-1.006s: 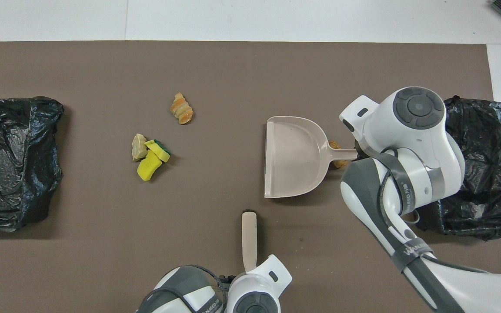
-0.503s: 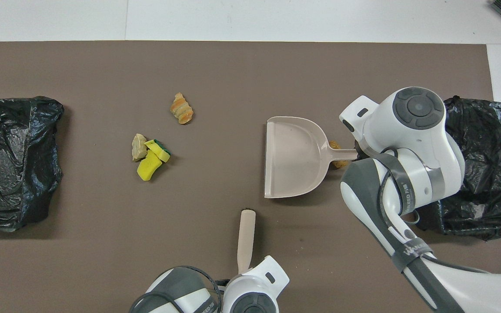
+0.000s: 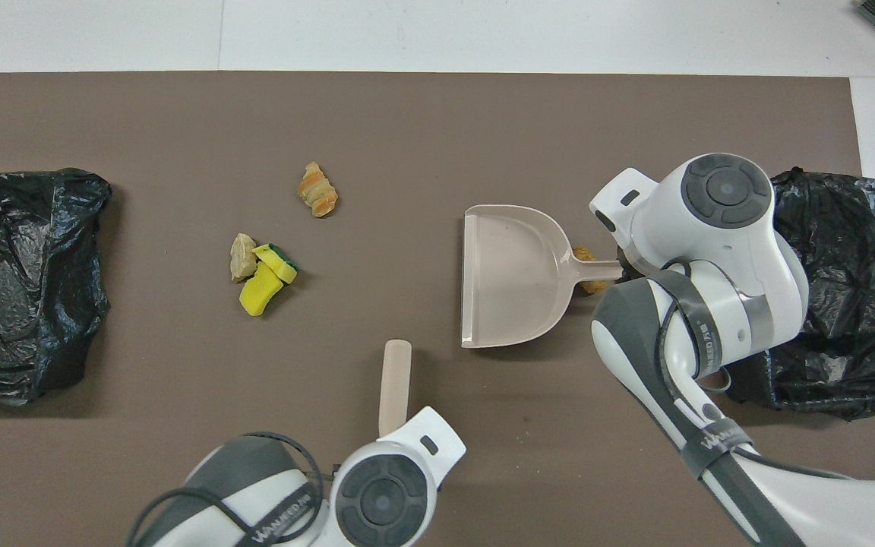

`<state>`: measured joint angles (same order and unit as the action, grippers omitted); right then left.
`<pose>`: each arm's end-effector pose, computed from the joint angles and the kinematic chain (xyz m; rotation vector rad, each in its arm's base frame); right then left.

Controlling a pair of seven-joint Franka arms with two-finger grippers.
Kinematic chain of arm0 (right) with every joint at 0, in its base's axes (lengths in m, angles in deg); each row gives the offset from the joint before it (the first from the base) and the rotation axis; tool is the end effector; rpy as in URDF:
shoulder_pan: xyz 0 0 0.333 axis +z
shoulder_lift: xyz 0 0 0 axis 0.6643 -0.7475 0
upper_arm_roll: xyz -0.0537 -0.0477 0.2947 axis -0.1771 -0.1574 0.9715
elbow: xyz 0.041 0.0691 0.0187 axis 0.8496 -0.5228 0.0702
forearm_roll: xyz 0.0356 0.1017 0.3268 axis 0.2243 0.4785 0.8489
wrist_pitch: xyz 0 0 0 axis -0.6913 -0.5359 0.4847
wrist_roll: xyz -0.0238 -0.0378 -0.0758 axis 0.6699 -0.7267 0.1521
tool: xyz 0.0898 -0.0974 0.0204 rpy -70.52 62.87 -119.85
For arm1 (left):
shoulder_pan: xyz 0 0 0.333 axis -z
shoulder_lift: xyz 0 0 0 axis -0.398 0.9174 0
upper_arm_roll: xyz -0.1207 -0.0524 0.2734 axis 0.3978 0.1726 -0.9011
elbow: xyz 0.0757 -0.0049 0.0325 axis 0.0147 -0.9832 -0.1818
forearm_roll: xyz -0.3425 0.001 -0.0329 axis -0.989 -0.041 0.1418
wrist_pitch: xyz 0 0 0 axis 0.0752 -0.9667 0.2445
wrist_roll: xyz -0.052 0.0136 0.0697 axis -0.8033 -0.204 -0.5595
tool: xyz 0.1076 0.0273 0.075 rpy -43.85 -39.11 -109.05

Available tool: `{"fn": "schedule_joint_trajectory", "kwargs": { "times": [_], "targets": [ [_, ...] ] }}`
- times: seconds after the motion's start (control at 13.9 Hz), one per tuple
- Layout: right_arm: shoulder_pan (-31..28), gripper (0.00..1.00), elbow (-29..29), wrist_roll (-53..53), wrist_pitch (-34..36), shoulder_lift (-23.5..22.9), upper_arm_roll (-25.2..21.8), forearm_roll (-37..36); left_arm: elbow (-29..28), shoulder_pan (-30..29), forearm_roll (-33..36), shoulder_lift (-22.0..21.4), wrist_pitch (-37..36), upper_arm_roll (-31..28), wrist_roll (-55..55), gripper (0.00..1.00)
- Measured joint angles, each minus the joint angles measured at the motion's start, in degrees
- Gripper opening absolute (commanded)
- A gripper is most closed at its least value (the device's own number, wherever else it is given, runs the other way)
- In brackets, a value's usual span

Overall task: Sweep and dump trash in bin
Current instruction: 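Lift the brush with the left gripper toward the sponge pieces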

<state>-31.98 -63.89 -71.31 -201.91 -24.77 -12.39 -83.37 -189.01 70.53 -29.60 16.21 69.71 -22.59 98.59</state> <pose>0.5356 0.1230 0.3821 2.2249 2.0915 -0.1779 0.2736 -0.3292 0.3974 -3.0768 0.1626 0.2259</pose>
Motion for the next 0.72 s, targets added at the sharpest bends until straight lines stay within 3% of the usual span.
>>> {"fn": "schedule_joint_trajectory", "kwargs": {
  "times": [0.29,0.72],
  "targets": [
    [2.7,0.0,-0.7,0.0,-2.0,-0.1,0.1,-1.7,5.0,-14.5,0.2,-2.9,-8.8,-0.6,-11.1,0.0],
    [3.7,0.0,-1.2,0.0,-5.3,-0.8,0.1,-2.1,11.7,-34.4,1.4,4.8,-3.9,-0.8,-26.7,0.0]
  ]
}}
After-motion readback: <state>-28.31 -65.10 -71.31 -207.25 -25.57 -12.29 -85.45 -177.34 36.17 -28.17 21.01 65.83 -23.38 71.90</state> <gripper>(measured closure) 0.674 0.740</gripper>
